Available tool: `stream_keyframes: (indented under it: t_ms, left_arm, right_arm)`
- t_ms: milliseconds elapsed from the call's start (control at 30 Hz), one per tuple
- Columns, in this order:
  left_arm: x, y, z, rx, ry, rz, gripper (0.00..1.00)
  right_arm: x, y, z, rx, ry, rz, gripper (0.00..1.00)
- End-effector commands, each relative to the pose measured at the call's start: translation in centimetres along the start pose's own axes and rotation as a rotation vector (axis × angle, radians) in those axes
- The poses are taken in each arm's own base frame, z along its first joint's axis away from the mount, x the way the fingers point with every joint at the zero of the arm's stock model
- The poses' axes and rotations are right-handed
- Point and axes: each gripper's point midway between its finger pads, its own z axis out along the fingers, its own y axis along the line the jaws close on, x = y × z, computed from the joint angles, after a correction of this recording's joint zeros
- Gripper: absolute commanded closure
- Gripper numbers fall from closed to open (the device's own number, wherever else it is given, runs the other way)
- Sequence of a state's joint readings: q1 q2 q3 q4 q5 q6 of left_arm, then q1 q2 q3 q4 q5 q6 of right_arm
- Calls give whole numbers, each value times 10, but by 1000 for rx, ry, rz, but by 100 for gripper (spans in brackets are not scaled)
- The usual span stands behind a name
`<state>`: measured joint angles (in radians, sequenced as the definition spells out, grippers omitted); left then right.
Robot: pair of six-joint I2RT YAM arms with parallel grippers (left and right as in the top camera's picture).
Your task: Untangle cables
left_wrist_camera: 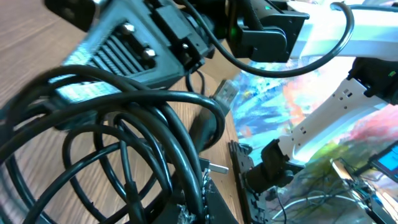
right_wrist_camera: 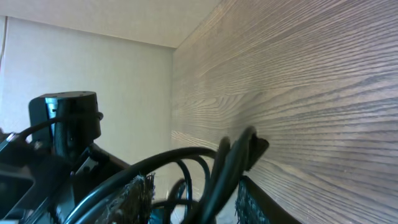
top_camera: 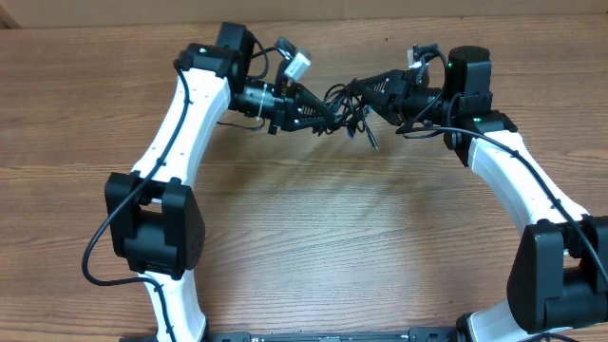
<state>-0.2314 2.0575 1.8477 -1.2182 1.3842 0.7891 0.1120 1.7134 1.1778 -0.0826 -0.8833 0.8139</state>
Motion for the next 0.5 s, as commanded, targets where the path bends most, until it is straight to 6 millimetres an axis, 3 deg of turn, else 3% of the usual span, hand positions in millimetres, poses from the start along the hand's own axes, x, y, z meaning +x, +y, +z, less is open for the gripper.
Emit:
stream_keyframes:
  t_ms: [0,200,467]
  left_arm:
    - [-13,-18,4,58,-47,84,96]
    - [-5,-8,2,5,2,55,96]
    - [42,43,-14,-318,254,-169,96]
  right_arm:
    - [-2,14,-3,-19,-10,-30,60]
    - [-3,11,-3,-1,-20,-37,96]
    - [-13,-23,-7,168,-101,-76,96]
